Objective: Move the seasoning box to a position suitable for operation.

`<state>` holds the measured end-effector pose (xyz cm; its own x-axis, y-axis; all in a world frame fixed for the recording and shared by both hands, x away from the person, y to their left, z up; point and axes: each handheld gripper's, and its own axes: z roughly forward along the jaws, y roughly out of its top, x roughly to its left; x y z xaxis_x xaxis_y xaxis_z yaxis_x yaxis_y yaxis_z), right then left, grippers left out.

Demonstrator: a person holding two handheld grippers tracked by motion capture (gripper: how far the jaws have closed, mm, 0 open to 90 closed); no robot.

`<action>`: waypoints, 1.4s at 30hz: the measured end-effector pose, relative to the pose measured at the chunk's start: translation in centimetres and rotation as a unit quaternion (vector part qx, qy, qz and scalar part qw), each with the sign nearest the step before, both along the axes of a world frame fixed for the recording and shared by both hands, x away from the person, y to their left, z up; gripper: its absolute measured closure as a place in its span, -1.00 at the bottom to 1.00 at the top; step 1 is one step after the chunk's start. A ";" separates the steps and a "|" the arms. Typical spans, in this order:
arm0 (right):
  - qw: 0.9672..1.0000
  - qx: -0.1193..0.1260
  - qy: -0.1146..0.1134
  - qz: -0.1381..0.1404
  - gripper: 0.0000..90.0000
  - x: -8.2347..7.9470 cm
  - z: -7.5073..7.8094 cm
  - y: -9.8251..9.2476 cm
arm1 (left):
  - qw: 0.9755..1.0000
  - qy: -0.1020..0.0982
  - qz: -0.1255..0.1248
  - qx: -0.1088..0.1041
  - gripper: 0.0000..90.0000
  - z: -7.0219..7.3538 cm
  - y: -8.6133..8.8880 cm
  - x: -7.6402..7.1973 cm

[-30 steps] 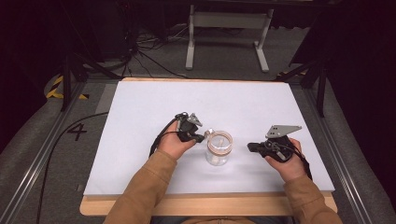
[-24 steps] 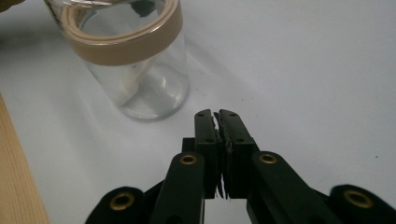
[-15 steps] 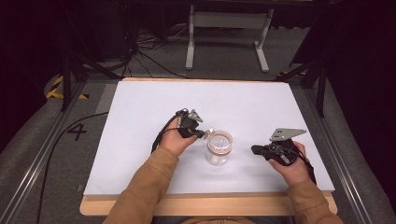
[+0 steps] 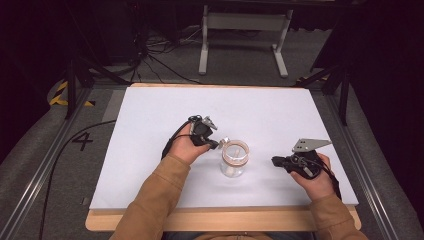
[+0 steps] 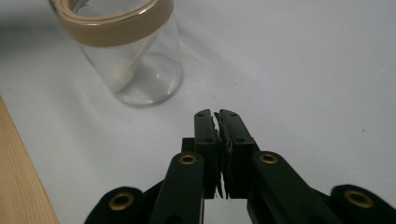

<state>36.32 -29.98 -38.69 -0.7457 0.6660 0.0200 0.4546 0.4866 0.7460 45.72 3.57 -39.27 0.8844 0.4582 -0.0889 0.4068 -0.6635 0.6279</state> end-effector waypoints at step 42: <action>1.000 0.002 -0.007 0.000 0.98 -0.9 -0.3 1.0 | 0.999 -0.014 0.008 -0.039 1.00 -0.6 -0.6 1.3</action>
<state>35.40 -29.02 -39.00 -0.7462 0.6656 0.0123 0.4444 0.4842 0.7537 47.03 2.98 -39.87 0.8795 0.4652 -0.1003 0.3990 -0.6062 0.6879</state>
